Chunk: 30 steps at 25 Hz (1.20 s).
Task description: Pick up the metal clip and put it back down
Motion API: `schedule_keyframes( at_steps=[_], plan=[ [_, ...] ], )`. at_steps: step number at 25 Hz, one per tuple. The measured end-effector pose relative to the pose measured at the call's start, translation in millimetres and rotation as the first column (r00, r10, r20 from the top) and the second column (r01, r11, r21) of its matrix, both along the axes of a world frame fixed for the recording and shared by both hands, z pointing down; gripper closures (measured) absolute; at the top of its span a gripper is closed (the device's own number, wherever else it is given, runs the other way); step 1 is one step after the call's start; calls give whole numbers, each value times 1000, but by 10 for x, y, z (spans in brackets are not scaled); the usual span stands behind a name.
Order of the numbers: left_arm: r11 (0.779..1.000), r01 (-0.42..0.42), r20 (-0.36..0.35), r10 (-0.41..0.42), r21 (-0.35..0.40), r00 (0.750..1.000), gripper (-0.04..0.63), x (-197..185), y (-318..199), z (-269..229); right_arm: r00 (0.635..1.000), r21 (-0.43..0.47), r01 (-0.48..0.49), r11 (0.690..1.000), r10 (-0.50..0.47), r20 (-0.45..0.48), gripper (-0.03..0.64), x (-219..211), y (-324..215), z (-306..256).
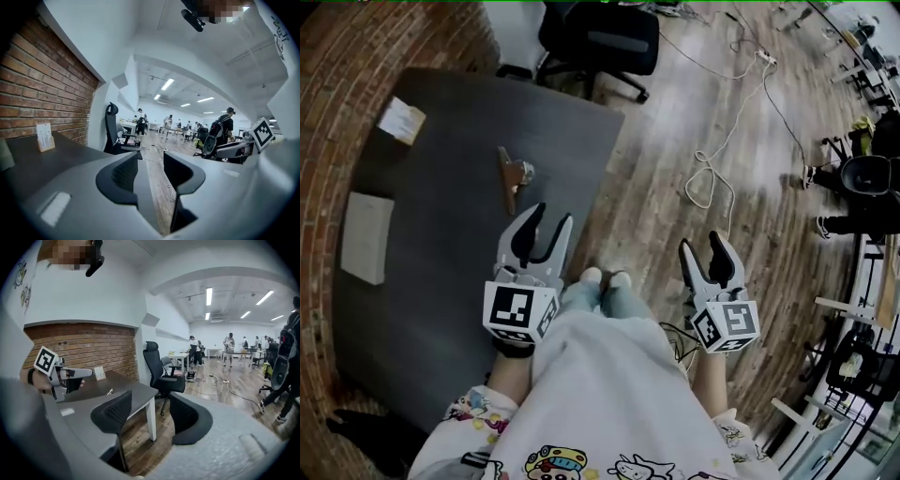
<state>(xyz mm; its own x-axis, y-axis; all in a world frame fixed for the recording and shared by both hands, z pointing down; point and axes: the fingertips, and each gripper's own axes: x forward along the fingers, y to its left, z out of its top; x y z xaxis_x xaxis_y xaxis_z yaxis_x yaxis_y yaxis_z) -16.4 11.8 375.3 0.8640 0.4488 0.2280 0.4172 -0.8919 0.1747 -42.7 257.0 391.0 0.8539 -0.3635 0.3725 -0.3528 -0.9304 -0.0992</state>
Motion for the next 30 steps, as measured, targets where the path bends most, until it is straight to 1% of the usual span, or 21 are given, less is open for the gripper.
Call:
schedule_keyframes(
  at_steps=[3, 6, 10, 12, 14, 17, 19, 22, 24, 28, 30],
  plan=[
    [996, 85, -3, -85, 2, 996, 413, 25, -141, 22, 997, 7, 74, 997, -74, -7, 360, 249, -90, 20],
    [980, 199, -12, -199, 6, 980, 411, 47, -305, 20, 983, 12, 181, 983, -181, -22, 354, 590, -239, 27],
    [943, 331, -27, -330, 23, 944, 410, 100, -481, -7, 953, 26, 302, 953, -301, -38, 353, 1049, -443, 54],
    [911, 412, -32, -411, 33, 911, 410, 136, -576, -35, 927, 36, 375, 926, -374, -39, 353, 1311, -580, 79],
    [861, 508, -35, -507, 39, 861, 410, 170, -696, -34, 883, 45, 470, 882, -468, -41, 350, 1596, -781, 88],
    [765, 643, -43, -642, 38, 766, 410, 215, -842, -21, 790, 49, 613, 789, -610, -54, 336, 1983, -1095, 30],
    [701, 712, -51, -710, 40, 703, 410, 247, -868, -44, 729, 45, 685, 728, -682, -66, 329, 2183, -1236, -44],
    [626, 778, -66, -775, 48, 628, 410, 337, -841, -123, 653, 44, 757, 652, -753, -80, 316, 2433, -1362, -135],
    [575, 816, -73, -813, 54, 578, 410, 368, -810, -157, 596, 40, 803, 595, -798, -84, 304, 2566, -1466, -145],
    [452, 889, -79, -886, 70, 457, 402, 296, -710, -177, 456, 53, 890, 453, -885, -88, 296, 2720, -1742, -99],
    [397, 915, -80, -912, 78, 403, 399, 236, -651, -180, 394, 59, 919, 390, -914, -93, 295, 2743, -1862, -81]
  ],
)
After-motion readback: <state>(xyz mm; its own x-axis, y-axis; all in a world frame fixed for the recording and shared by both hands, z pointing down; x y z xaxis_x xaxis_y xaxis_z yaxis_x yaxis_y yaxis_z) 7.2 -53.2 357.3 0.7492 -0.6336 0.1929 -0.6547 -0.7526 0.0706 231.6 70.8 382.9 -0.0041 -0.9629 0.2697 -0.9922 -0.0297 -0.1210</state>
